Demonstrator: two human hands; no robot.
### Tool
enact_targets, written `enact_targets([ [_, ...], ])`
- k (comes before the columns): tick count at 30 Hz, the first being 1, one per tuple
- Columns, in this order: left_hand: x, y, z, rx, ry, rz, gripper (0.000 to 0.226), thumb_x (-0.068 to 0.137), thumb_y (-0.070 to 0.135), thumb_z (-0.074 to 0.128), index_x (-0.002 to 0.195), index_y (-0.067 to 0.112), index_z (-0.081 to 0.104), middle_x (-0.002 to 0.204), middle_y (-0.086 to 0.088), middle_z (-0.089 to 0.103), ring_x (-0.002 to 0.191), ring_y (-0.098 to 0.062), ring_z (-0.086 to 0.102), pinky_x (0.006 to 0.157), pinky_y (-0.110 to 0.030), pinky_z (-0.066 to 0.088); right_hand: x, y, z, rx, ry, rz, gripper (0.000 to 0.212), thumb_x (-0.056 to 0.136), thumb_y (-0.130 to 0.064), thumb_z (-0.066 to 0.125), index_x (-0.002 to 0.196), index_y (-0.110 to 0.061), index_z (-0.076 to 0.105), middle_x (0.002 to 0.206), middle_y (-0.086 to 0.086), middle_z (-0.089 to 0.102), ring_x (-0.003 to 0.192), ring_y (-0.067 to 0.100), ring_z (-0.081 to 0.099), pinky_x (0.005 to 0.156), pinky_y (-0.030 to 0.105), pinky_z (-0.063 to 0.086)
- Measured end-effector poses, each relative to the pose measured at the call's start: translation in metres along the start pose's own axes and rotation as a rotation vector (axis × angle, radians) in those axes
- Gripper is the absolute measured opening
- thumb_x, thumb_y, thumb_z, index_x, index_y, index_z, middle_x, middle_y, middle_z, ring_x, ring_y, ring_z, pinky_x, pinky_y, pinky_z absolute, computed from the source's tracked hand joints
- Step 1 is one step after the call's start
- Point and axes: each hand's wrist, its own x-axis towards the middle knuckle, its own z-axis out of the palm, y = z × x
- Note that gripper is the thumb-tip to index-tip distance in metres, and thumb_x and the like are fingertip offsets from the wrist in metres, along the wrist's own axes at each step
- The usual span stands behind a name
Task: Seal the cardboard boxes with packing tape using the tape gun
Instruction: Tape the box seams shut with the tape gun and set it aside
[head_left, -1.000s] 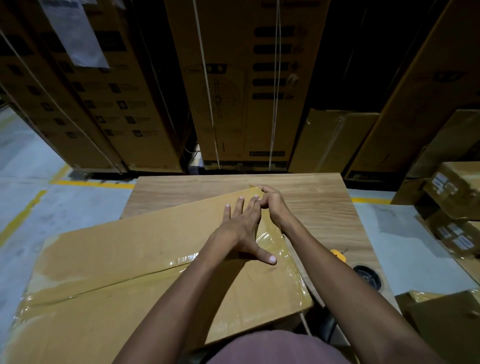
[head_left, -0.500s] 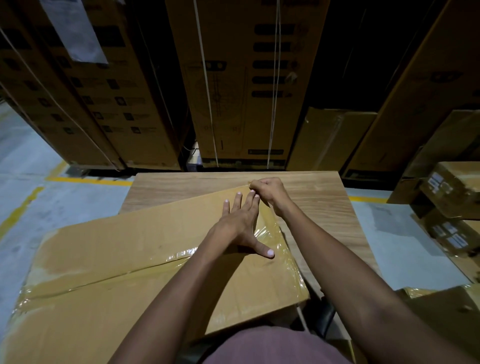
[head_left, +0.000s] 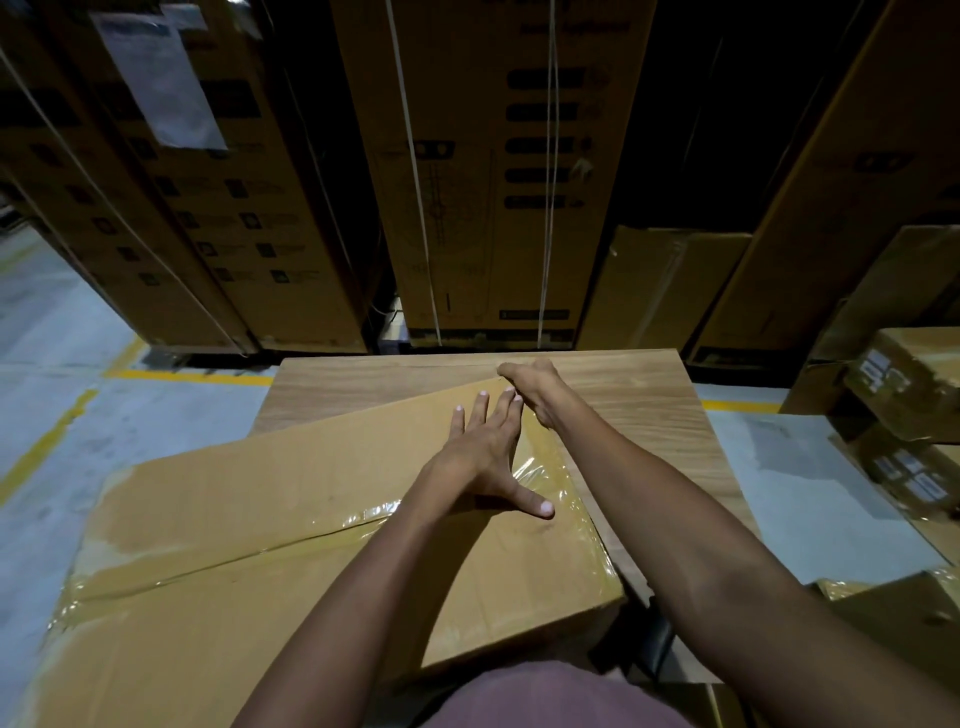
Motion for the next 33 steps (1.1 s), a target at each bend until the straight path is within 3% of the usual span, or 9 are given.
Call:
enact_targets([
  [2, -0.001, -0.002, 0.004, -0.015, 0.029, 0.030, 0.155, 0.058, 0.079, 0.079, 0.159, 0.015, -0.020, 0.165, 0.001, -0.030, 0.147, -0.027, -0.036, 0.118, -0.052, -0.023, -0.008, 0.009, -0.004, 0.040, -0.087, -0.058, 0.037, 0.104, -0.038, 0.058, 0.117, -0.005, 0.067, 0.116, 0.012, 0.070, 0.097, 0.021, 0.067, 0.084, 0.031, 0.050],
  [5, -0.001, -0.009, 0.012, -0.050, 0.073, 0.105, 0.152, 0.060, 0.080, 0.077, 0.160, 0.017, -0.018, 0.165, 0.002, -0.029, 0.146, -0.024, -0.038, 0.118, -0.049, -0.025, -0.024, 0.029, -0.011, 0.035, -0.165, -0.101, 0.051, 0.112, -0.038, 0.040, 0.152, -0.007, 0.046, 0.152, 0.013, 0.051, 0.140, 0.024, 0.048, 0.105, 0.028, 0.035],
  [7, -0.001, -0.016, 0.013, -0.094, 0.099, 0.145, 0.150, 0.061, 0.078, 0.078, 0.160, 0.018, -0.016, 0.166, 0.003, -0.027, 0.146, -0.022, -0.037, 0.118, -0.045, -0.025, -0.032, 0.042, -0.014, 0.000, -0.177, -0.107, 0.051, 0.113, -0.038, 0.034, 0.156, -0.010, 0.041, 0.158, 0.012, 0.045, 0.144, 0.024, 0.042, 0.104, 0.029, 0.032],
  [12, 0.000, -0.024, 0.019, -0.131, 0.123, 0.202, 0.142, 0.066, 0.074, 0.078, 0.162, 0.017, -0.010, 0.167, 0.001, -0.024, 0.149, -0.019, -0.033, 0.121, -0.041, -0.020, -0.031, 0.037, -0.016, -0.137, -0.150, -0.091, 0.047, 0.113, -0.034, 0.030, 0.150, -0.010, 0.048, 0.144, 0.012, 0.053, 0.129, 0.027, 0.051, 0.097, 0.033, 0.038],
  [17, -0.001, -0.025, 0.019, -0.100, 0.152, 0.172, 0.125, 0.078, 0.076, 0.065, 0.162, 0.014, -0.003, 0.168, -0.003, -0.019, 0.153, -0.018, -0.024, 0.121, -0.034, -0.015, -0.019, 0.010, -0.008, -0.262, -0.092, -0.075, 0.038, 0.112, -0.039, 0.029, 0.112, -0.013, 0.057, 0.079, 0.006, 0.052, 0.067, 0.015, 0.045, 0.056, 0.030, 0.034],
  [19, -0.003, -0.020, 0.026, -0.049, 0.241, 0.133, 0.110, 0.088, 0.076, 0.053, 0.163, 0.015, 0.002, 0.169, -0.003, -0.013, 0.154, -0.017, -0.018, 0.120, -0.032, -0.015, -0.021, 0.013, -0.008, -0.273, -0.086, -0.111, 0.039, 0.112, -0.038, 0.029, 0.107, -0.012, 0.057, 0.078, 0.005, 0.052, 0.067, 0.015, 0.046, 0.058, 0.031, 0.036],
  [23, -0.009, -0.004, 0.051, 0.044, 0.449, 0.012, 0.068, 0.108, 0.048, 0.022, 0.163, 0.015, -0.001, 0.170, -0.002, -0.011, 0.154, -0.016, -0.019, 0.124, -0.039, -0.014, -0.037, 0.037, -0.014, -0.295, -0.097, -0.211, 0.051, 0.112, -0.039, 0.030, 0.128, -0.004, 0.065, 0.122, 0.018, 0.067, 0.112, 0.030, 0.063, 0.099, 0.041, 0.047],
  [27, -0.004, -0.004, 0.052, 0.066, 0.472, -0.049, 0.061, 0.110, 0.038, 0.016, 0.162, 0.015, -0.004, 0.169, -0.001, -0.013, 0.155, -0.019, -0.018, 0.126, -0.041, -0.011, -0.077, 0.073, -0.031, -0.387, -0.120, -0.329, 0.036, 0.113, -0.022, 0.032, 0.119, -0.009, 0.065, 0.097, 0.004, 0.064, 0.089, 0.019, 0.058, 0.075, 0.026, 0.041],
  [33, -0.002, -0.002, 0.055, 0.110, 0.448, -0.052, 0.062, 0.109, 0.038, 0.015, 0.162, 0.012, -0.004, 0.170, -0.004, -0.011, 0.156, -0.021, -0.015, 0.126, -0.044, -0.007, -0.078, 0.085, -0.033, -0.556, -0.029, -0.264, 0.045, 0.110, -0.038, 0.032, 0.091, -0.011, 0.063, 0.091, 0.015, 0.068, 0.092, 0.036, 0.065, 0.080, 0.041, 0.048],
])
